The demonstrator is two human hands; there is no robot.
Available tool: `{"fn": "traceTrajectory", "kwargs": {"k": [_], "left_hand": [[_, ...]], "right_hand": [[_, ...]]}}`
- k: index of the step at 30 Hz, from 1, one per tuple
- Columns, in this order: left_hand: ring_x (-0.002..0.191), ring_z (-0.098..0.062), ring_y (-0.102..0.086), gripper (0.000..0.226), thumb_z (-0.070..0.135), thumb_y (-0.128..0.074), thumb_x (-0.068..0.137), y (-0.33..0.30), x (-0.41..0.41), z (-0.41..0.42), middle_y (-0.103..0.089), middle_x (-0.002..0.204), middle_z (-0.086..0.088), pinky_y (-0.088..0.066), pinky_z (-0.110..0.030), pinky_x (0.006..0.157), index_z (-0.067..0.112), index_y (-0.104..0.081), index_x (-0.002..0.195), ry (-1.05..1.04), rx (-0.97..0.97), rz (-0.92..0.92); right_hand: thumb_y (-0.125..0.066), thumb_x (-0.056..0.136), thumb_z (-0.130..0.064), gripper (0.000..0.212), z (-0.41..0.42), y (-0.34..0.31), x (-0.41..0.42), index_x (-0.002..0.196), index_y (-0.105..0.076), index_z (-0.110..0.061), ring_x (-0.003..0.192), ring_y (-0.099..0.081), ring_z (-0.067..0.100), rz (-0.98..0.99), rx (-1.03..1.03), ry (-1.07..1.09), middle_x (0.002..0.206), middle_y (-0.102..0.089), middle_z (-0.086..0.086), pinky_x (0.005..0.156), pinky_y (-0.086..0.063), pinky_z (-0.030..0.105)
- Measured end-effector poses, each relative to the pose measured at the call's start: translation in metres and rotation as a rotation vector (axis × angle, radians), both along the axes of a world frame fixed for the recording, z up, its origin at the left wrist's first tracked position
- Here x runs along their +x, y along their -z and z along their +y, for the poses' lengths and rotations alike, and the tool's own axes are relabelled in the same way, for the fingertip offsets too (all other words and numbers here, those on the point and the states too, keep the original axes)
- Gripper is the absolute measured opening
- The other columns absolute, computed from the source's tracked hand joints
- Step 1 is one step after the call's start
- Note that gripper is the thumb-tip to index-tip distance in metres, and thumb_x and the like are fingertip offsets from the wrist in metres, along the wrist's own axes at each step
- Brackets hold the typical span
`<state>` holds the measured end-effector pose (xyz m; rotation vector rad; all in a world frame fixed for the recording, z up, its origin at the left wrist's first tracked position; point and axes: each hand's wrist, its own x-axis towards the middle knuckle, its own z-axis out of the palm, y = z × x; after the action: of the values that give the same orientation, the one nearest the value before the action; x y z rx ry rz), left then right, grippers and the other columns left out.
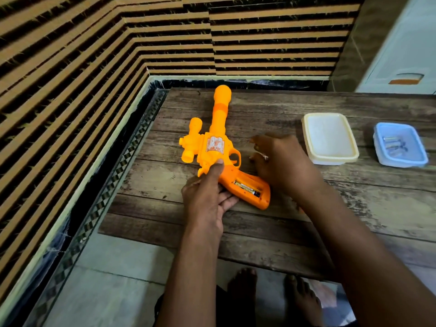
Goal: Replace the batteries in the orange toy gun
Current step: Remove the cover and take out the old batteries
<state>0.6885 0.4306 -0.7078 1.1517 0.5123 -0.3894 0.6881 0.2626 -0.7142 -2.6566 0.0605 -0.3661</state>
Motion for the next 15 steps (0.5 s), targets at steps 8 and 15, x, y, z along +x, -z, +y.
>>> {"fn": "traceTrajectory", "kwargs": {"k": [8, 15], "left_hand": [[0.088, -0.032, -0.077, 0.014, 0.023, -0.075, 0.091, 0.001, 0.000, -0.001, -0.077, 0.103, -0.020, -0.064, -0.045, 0.069, 0.014, -0.067, 0.099, 0.002, 0.002, -0.012], [0.086, -0.030, -0.076, 0.016, 0.023, -0.074, 0.092, 0.002, 0.001, 0.000, -0.076, 0.106, -0.020, -0.064, -0.044, 0.069, 0.014, -0.067, 0.104, 0.003, -0.002, -0.016]], "right_hand": [[-0.065, 0.089, 0.021, 0.043, 0.004, -0.024, -0.038, 0.123, -0.072, -0.003, 0.094, -0.062, 0.007, -0.368, 0.205, -0.230, 0.108, -0.068, 0.008, 0.084, -0.045, 0.003], [-0.066, 0.094, 0.013, 0.022, 0.010, -0.035, -0.053, 0.108, -0.071, -0.003, 0.096, -0.076, 0.025, -0.413, 0.597, -0.191, 0.103, -0.076, 0.005, 0.079, -0.061, 0.051]]}}
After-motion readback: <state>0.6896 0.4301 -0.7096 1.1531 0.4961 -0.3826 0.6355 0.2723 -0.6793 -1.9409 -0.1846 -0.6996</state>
